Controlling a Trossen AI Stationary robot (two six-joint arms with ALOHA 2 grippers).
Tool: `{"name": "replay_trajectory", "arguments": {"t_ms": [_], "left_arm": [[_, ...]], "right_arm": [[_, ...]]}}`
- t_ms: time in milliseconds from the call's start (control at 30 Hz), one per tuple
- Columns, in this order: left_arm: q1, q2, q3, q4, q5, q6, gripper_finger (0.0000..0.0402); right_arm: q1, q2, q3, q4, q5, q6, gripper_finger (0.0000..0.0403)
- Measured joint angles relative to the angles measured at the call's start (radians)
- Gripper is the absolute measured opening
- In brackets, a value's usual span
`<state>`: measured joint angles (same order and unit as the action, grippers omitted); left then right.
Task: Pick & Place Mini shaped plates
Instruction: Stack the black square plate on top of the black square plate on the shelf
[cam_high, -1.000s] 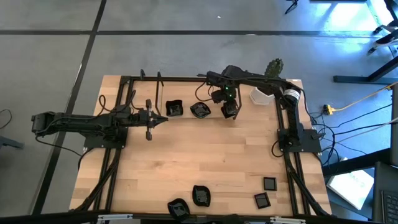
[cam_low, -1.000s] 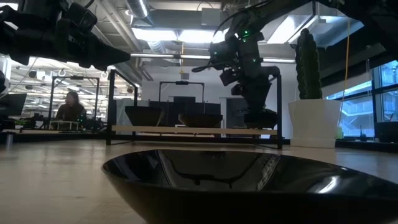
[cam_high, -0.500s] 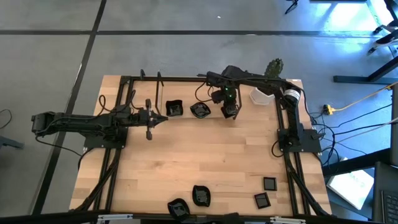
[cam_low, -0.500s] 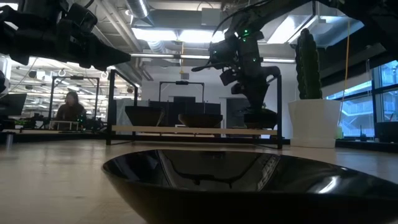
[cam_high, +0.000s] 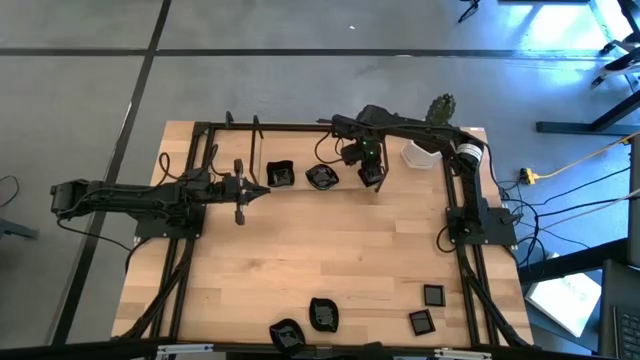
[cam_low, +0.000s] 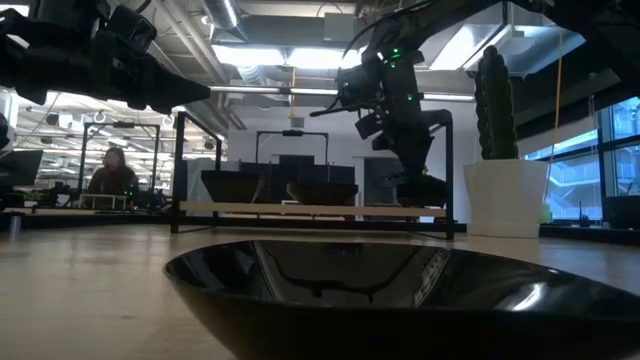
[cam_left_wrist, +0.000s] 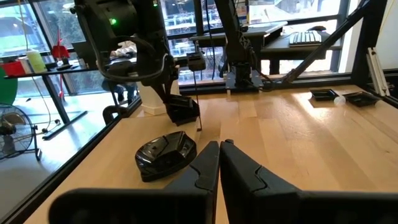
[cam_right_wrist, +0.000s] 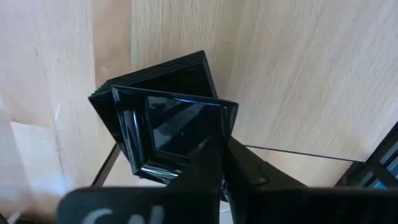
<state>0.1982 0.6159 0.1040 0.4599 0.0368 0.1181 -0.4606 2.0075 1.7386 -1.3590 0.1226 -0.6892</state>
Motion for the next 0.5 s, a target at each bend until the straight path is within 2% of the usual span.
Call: {"name": "replay_trajectory", "arguments": {"t_ms": [500], "left_arm": [[0.000, 0.000, 0.000, 0.000, 0.000, 0.000, 0.0008]], "right_arm": [[0.023, 0.000, 0.092, -0.003, -0.017, -0.020, 0.0003]]}}
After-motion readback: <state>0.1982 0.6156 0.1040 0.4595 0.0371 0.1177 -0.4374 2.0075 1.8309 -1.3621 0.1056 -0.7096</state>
